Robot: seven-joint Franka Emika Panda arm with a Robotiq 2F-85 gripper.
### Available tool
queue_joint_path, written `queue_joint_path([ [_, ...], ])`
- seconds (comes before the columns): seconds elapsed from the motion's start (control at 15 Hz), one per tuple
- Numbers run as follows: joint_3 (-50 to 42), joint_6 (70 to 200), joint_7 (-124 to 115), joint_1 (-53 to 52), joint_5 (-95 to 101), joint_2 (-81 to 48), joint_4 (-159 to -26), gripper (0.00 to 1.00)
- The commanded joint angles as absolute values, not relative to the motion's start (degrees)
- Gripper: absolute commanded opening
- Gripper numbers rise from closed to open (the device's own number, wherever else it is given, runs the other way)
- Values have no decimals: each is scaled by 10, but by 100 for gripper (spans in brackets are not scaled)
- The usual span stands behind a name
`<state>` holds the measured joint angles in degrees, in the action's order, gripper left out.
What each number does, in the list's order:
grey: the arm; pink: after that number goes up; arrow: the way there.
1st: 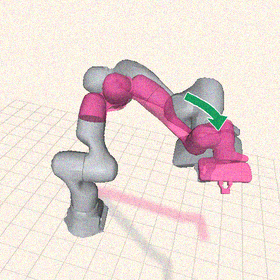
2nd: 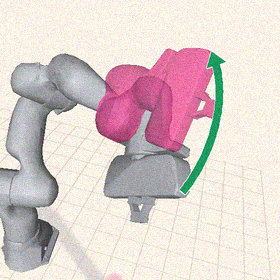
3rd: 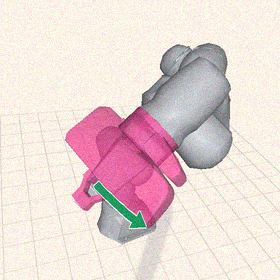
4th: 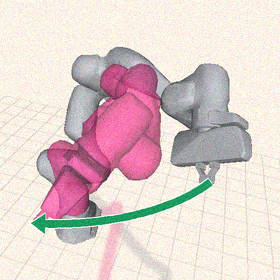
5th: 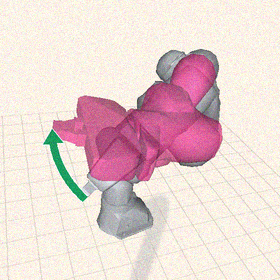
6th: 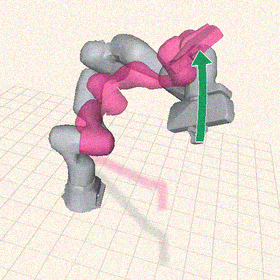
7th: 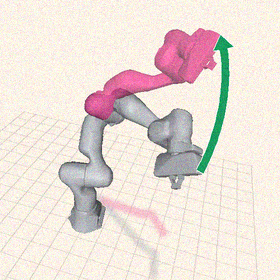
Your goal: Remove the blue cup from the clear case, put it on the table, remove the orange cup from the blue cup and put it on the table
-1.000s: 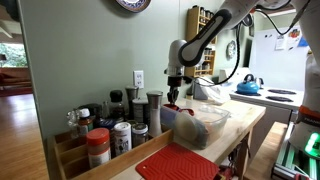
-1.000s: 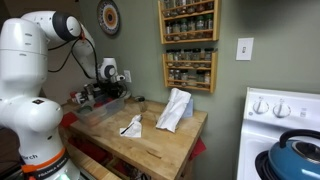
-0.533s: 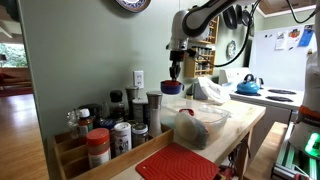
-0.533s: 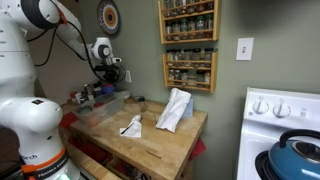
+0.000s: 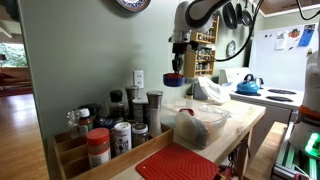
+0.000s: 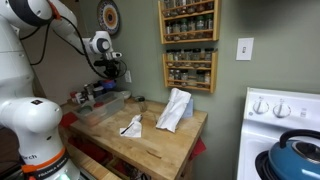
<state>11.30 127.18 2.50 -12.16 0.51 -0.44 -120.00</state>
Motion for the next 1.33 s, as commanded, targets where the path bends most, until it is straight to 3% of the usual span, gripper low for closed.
queue_joint_path([
  [0.0,85,1271,17,-91,22,6,-1204,2],
  [0.47,41,1278,86,-45,3,5,-1245,2],
  [1.27,40,1339,115,-41,-32,13,-1401,2],
])
